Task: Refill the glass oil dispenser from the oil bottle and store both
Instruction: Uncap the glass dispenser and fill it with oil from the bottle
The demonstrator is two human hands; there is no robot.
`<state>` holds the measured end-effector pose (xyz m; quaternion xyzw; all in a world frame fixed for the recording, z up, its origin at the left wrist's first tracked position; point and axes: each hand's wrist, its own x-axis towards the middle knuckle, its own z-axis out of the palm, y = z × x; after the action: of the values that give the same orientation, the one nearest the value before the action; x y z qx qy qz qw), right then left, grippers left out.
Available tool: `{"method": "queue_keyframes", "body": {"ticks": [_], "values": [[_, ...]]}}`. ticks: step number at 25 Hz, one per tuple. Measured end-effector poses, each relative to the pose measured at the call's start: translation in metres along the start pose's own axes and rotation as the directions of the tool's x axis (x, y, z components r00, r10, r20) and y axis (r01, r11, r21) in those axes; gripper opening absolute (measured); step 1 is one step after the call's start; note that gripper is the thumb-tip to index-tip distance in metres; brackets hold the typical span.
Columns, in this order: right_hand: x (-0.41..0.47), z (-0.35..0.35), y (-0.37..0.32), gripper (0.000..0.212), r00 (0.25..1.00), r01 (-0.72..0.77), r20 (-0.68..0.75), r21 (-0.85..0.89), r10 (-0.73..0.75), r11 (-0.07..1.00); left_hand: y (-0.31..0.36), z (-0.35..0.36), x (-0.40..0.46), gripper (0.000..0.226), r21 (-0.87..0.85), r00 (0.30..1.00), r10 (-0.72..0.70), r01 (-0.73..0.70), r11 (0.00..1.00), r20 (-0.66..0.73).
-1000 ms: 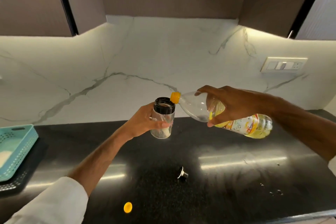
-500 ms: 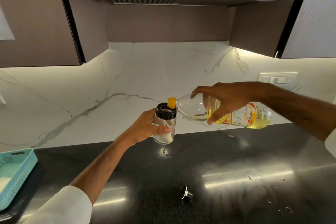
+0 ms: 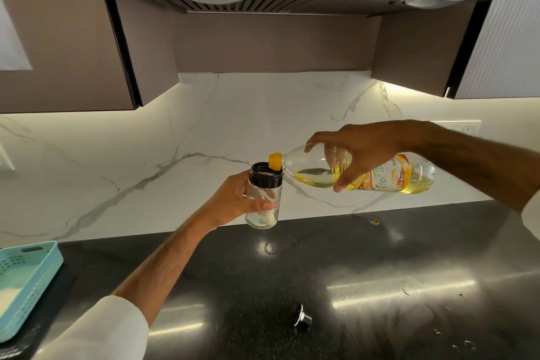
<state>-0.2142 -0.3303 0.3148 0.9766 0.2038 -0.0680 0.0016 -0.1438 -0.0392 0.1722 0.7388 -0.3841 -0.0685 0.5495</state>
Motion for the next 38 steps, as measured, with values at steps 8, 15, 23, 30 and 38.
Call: {"method": "queue_keyframes", "body": {"ticks": [8,15,23,30,38], "values": [[0.003,-0.016,-0.002,0.083,1.000,0.011,0.020,-0.027,-0.010,1.000,0.007,0.000,0.000,0.082,-0.052,1.000,0.005,-0.005,0.999,-0.007],[0.004,-0.026,-0.002,0.089,0.999,0.015,0.036,-0.058,-0.013,0.998,0.007,-0.003,0.003,0.083,-0.088,1.000,0.009,-0.009,0.996,0.005],[0.005,-0.033,-0.005,0.093,0.998,0.003,0.061,-0.093,0.003,0.996,0.008,-0.001,0.006,0.085,-0.073,1.000,0.018,-0.019,0.997,-0.006],[0.006,-0.037,-0.004,0.085,0.999,0.001,0.054,-0.090,0.004,0.996,0.008,-0.001,0.008,0.084,-0.073,1.000,0.019,-0.020,0.997,-0.017],[0.010,-0.038,0.000,0.085,0.998,0.011,0.064,-0.108,-0.004,0.994,0.007,0.000,0.010,0.086,-0.071,1.000,0.005,-0.007,0.997,-0.021]]}}
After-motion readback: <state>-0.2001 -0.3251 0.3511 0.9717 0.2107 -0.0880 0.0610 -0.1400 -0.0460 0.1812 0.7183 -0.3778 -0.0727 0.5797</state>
